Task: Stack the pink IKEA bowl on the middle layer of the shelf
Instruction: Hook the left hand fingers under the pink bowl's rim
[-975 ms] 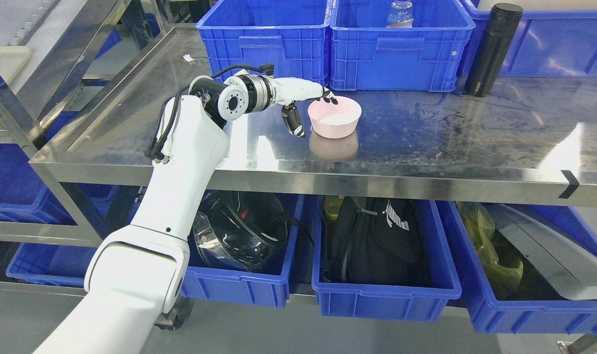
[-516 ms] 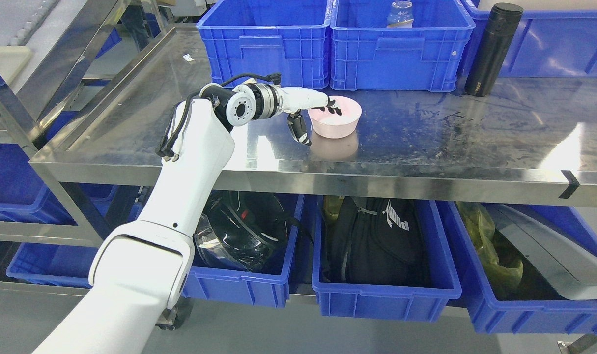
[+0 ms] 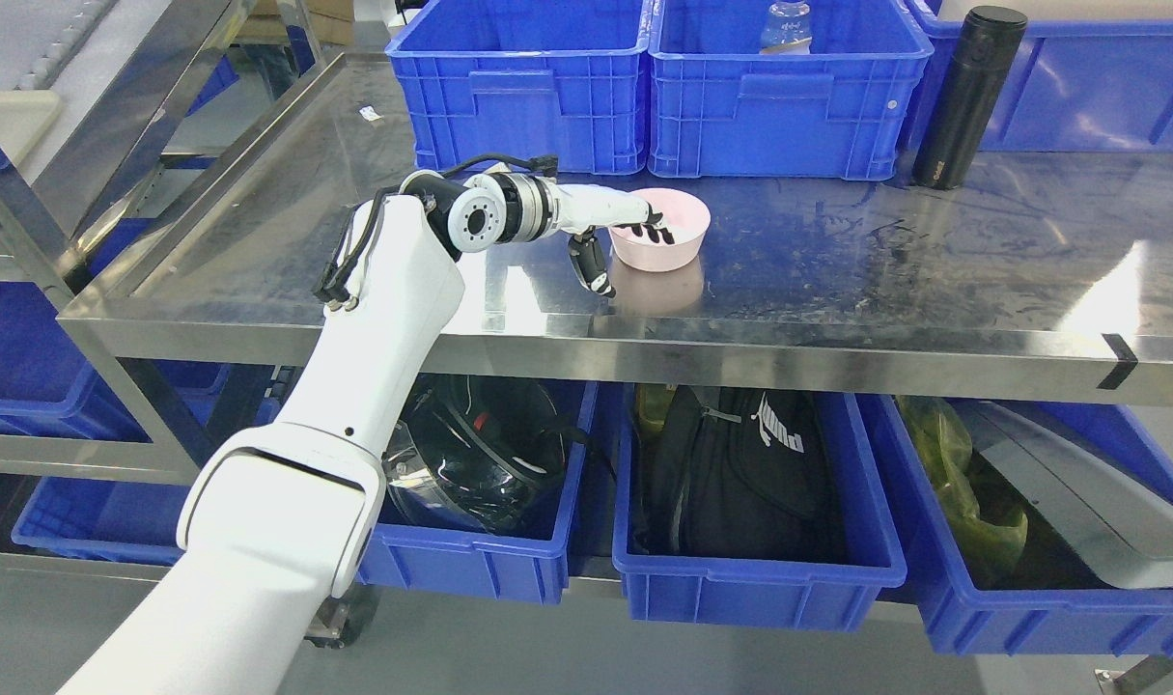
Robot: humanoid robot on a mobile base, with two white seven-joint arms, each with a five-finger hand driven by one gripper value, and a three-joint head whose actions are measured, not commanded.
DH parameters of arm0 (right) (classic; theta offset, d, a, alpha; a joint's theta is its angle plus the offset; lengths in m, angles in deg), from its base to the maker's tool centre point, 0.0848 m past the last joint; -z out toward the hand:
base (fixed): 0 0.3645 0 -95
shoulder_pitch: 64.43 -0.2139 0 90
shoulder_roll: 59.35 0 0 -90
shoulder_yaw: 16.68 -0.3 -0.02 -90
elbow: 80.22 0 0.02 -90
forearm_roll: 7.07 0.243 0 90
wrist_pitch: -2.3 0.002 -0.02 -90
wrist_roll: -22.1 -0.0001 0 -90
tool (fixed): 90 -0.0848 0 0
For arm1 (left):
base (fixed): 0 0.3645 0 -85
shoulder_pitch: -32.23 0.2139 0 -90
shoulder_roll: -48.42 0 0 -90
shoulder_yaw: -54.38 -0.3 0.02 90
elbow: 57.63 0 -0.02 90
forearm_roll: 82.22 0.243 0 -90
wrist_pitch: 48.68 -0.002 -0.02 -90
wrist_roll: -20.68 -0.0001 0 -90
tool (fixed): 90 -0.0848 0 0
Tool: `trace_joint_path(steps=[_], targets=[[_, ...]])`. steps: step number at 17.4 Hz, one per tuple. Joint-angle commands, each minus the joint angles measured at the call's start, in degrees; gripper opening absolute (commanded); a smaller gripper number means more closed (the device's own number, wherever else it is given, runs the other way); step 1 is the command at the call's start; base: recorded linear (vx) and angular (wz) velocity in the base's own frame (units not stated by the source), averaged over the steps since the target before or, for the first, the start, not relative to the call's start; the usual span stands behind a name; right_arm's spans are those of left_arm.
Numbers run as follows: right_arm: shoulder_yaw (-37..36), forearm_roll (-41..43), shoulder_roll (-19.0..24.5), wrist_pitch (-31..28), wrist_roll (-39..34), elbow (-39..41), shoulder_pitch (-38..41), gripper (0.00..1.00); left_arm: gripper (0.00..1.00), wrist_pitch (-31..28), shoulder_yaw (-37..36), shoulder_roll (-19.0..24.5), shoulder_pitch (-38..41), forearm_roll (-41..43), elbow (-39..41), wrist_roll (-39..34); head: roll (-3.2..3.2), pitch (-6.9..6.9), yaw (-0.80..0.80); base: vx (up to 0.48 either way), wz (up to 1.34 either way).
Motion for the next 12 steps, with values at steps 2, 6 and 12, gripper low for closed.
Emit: trace_joint_path(steps=[2, 6, 12], targets=[[0.00, 0.00, -1.00, 0.02, 0.04, 1.00, 0.18, 1.00, 0.59, 0.29, -0.10, 0.67, -0.48, -0.19, -4.02, -0.07, 0.00, 0.00, 0.00, 0.000, 0.00], [0.00, 0.00, -1.00, 0.02, 0.04, 1.00, 0.26, 1.00, 0.39, 0.90, 2.00, 0.67, -1.09, -0.10, -4.02, 0.02, 0.00, 0.00, 0.00, 0.000, 0.00], [0.00, 0.00, -1.00, 0.02, 0.04, 1.00, 0.26, 1.00, 0.07, 5.90, 7.88, 0.67, -1.45, -0.18, -3.85, 0.11, 0.00, 0.00, 0.00, 0.000, 0.00]])
